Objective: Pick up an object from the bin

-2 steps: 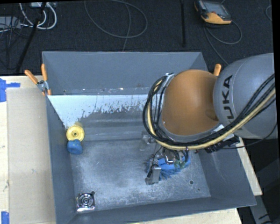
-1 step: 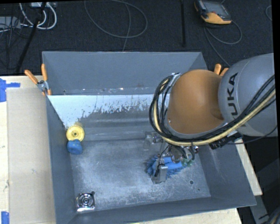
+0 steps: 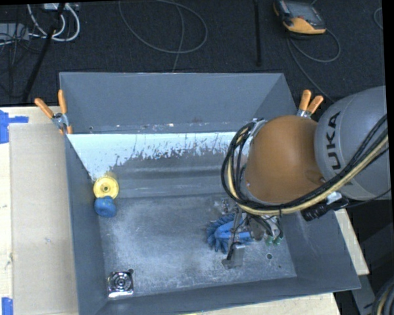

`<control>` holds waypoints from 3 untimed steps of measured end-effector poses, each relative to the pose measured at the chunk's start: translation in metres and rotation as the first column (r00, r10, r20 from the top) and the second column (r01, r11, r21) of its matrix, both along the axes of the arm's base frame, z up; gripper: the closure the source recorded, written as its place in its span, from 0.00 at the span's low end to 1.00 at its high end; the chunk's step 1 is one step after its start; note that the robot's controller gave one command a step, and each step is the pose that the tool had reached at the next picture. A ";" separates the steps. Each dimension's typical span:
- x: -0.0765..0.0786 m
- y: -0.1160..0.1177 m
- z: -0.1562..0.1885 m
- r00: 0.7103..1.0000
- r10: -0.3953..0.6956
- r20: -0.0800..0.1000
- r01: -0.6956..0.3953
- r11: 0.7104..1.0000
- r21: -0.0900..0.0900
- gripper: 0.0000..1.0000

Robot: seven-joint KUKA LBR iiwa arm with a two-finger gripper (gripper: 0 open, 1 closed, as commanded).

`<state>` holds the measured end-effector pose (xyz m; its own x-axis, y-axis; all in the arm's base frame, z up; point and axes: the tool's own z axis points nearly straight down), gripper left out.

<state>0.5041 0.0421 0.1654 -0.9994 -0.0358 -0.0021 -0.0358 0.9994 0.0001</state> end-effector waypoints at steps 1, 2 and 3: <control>-0.004 -0.037 -0.025 0.998 -0.062 -0.004 0.062 0.998 0.001 0.00; 0.008 -0.033 -0.082 0.996 -0.092 -0.003 0.092 0.996 0.000 1.00; 0.008 -0.033 -0.082 0.996 -0.092 -0.003 0.092 0.996 0.000 1.00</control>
Offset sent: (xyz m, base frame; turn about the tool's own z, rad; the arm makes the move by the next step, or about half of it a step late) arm 0.0084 -0.0332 -0.0818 0.0905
